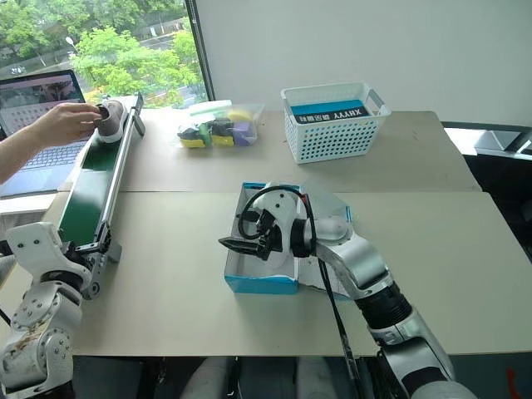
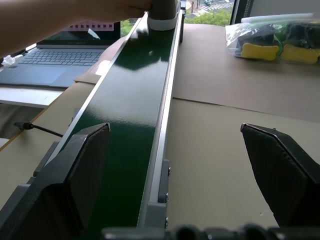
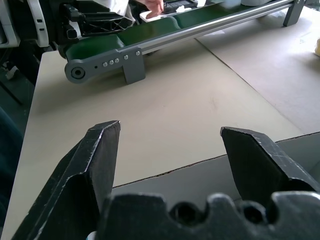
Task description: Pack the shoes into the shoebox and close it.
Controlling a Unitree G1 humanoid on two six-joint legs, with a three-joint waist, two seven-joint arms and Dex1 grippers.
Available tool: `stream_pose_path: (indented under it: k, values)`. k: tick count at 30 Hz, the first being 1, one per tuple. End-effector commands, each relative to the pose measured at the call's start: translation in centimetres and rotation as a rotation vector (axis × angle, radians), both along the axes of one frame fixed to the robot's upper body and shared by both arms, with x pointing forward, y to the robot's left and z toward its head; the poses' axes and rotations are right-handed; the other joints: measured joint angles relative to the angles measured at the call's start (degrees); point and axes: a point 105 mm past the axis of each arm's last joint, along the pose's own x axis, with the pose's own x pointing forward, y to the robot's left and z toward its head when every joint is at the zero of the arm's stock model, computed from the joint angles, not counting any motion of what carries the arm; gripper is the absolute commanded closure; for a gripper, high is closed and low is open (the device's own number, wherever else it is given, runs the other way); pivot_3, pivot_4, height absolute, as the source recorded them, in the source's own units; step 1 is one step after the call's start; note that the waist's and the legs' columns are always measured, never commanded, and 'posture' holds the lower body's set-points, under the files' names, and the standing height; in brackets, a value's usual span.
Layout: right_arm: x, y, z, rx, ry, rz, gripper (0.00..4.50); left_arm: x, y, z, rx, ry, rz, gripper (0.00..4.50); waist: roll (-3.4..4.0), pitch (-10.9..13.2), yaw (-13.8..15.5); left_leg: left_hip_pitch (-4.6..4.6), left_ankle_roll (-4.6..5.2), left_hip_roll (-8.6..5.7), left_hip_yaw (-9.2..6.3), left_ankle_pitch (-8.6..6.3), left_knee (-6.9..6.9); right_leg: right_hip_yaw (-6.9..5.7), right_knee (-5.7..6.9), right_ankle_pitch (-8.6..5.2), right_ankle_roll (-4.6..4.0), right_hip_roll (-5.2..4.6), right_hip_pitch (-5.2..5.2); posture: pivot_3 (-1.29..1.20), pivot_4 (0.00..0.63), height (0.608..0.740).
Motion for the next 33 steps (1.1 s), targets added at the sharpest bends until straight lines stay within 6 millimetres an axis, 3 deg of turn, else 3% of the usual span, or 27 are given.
stream_pose_path:
  k: [1, 11, 28, 31, 33]
  values:
    - [-0.3, 0.4, 1.4, 0.018, -0.061, 0.013, 0.71, -0.5, 0.1, 1.1, 0.010, -0.041, 0.019, 0.00, -0.01, 0.0, 0.1, 0.01, -0.01, 0.00, 0.00, 0.00, 0.00, 0.00, 0.00, 0.00, 0.00, 0.00, 0.00, 0.00, 0.150, 0.739]
    - [0.7, 0.7, 2.4, 0.040, -0.081, -0.029, 0.71, -0.5, 0.6, -0.1, -0.008, 0.009, 0.039, 0.00, -0.02, 0.0, 0.4, 0.02, -0.03, 0.00, 0.00, -0.01, 0.00, 0.00, 0.00, 0.01, -0.02, 0.00, 0.00, 0.00, 0.150, 0.739]
    - [1.0, 0.6, 1.6, 0.035, -0.067, -0.058, 0.71, -0.5, 1.3, -0.7, -0.005, 0.055, 0.064, 0.00, -0.04, 0.0, 0.7, 0.02, -0.03, 0.00, 0.00, -0.01, -0.01, 0.00, 0.00, 0.02, -0.03, 0.00, 0.00, 0.00, 0.150, 0.739]
    - [1.0, 0.6, 1.5, 0.046, -0.053, -0.054, 0.04, -0.7, 1.2, -0.8, -0.003, 0.061, 0.060, 0.00, -0.04, 0.0, 0.8, 0.02, -0.03, 0.00, 0.00, -0.01, 0.00, 0.00, 0.00, 0.02, -0.03, 0.00, 0.00, 0.00, 0.150, 0.739]
    - [0.9, 0.7, 1.6, 0.057, -0.053, -0.047, 0.04, -0.8, 1.2, -0.8, -0.003, 0.062, 0.059, 0.00, -0.04, 0.0, 0.7, 0.02, -0.03, 0.00, 0.00, -0.01, -0.01, 0.00, 0.00, 0.02, -0.03, 0.00, 0.00, 0.00, 0.150, 0.739]
